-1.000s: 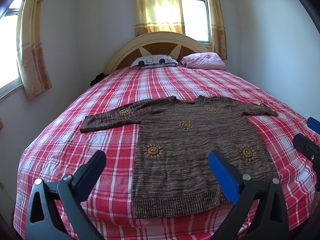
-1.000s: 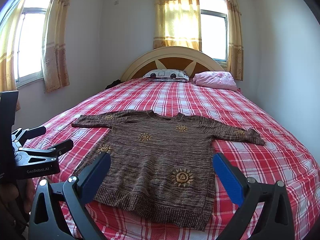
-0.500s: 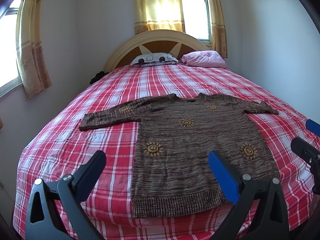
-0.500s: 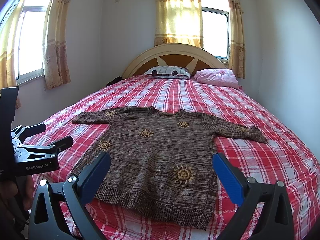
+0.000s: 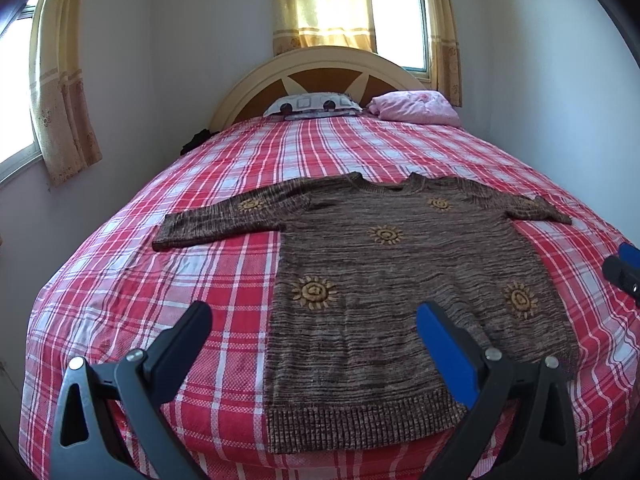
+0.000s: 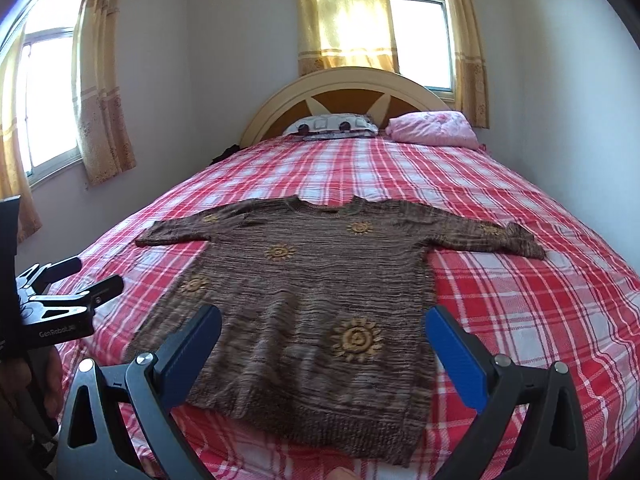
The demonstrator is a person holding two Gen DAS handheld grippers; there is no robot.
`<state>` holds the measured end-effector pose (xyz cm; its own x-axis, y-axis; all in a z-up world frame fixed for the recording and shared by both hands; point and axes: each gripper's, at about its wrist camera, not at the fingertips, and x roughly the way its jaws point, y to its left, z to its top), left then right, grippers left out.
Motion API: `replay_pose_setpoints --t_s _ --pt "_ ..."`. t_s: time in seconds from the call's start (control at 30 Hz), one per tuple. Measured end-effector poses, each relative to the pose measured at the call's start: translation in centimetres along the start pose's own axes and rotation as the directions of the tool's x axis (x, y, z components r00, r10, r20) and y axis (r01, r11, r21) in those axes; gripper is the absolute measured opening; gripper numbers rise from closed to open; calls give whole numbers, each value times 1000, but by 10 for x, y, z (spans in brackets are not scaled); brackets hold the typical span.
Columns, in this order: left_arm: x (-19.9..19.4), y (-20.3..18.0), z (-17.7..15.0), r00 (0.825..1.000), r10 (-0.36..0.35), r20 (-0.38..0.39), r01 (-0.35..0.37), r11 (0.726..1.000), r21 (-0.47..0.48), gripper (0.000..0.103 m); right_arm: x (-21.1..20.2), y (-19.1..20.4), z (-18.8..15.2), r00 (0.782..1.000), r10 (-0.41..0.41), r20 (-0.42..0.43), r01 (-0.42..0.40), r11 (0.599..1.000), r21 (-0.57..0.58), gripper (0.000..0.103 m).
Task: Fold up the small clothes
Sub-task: 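Move the right tool to the sweater's sleeve cuff and grasp it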
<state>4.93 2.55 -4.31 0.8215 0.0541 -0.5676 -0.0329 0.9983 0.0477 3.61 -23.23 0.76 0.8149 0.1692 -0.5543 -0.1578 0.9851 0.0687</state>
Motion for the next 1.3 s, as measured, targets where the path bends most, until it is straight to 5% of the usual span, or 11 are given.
replay_pose_setpoints --t_s 0.57,0.93,1.1,1.3 --pt "89 -6 29 997 48 -66 -45 998 46 103 85 -149 15 979 -83 -184 126 963 238 102" --pt "152 3 59 994 67 -89 -65 998 17 103 135 -233 27 967 -52 -248 147 912 382 101" --pt "175 -1 64 990 82 -112 -80 997 24 103 156 -264 29 965 -16 -261 141 874 465 81" --pt "198 -2 62 986 80 -149 -78 997 19 103 173 -298 32 969 -21 -245 156 821 549 80"
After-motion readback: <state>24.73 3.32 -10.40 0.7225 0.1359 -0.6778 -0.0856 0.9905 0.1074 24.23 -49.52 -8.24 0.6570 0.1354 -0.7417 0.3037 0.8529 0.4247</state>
